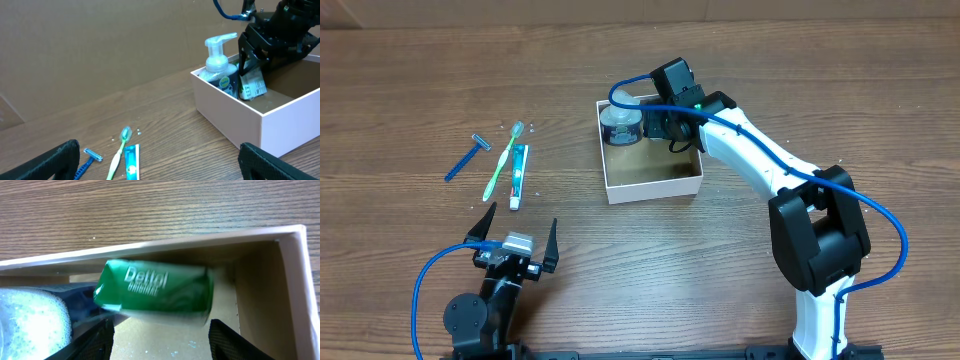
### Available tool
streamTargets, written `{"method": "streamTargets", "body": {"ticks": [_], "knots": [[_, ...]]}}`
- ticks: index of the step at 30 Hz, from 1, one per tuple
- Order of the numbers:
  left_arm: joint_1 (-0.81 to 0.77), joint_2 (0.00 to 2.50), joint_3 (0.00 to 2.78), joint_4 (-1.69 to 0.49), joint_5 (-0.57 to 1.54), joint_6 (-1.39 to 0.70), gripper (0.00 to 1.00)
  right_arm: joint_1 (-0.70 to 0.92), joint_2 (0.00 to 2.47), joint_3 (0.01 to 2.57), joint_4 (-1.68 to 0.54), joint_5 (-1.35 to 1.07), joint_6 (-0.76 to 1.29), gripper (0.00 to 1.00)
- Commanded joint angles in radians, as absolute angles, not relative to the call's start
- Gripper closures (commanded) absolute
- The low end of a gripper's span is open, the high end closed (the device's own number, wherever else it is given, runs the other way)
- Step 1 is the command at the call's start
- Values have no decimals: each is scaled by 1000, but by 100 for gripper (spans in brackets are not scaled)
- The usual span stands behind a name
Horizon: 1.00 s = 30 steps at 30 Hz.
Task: Pack container
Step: 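Lower the Dettol bar into the box beside the bottle and release, then withdraw the right gripper from the box to the right side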
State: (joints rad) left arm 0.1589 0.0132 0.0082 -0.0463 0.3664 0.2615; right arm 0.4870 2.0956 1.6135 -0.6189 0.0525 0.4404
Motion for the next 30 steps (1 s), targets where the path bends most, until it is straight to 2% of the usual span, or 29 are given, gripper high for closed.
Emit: {"method": "streamTargets", "body": {"ticks": [1, 8, 16, 20, 21, 25, 30], "knots": [[163, 4, 5, -48, 366, 247, 0, 487, 2089, 1604, -607, 70, 429, 37], [163, 4, 5, -48, 366, 247, 0, 487, 2043, 1639, -648, 70, 430, 38], [163, 4, 5, -48, 366, 247, 0, 487, 1766, 1639, -728, 70, 430, 37], [163, 4, 5, -47, 366, 247, 0, 450, 1634, 1639, -916, 215, 454, 36], [163, 4, 5, -48, 366, 247, 0, 417, 1629, 1639, -1031, 252, 473, 34], [163, 4, 5, -48, 366, 247, 0, 332, 1663, 1595, -1216, 208, 503, 31], [163, 4, 5, -48, 366, 247, 0, 312, 1674, 1423, -1120, 170, 521, 30]]}}
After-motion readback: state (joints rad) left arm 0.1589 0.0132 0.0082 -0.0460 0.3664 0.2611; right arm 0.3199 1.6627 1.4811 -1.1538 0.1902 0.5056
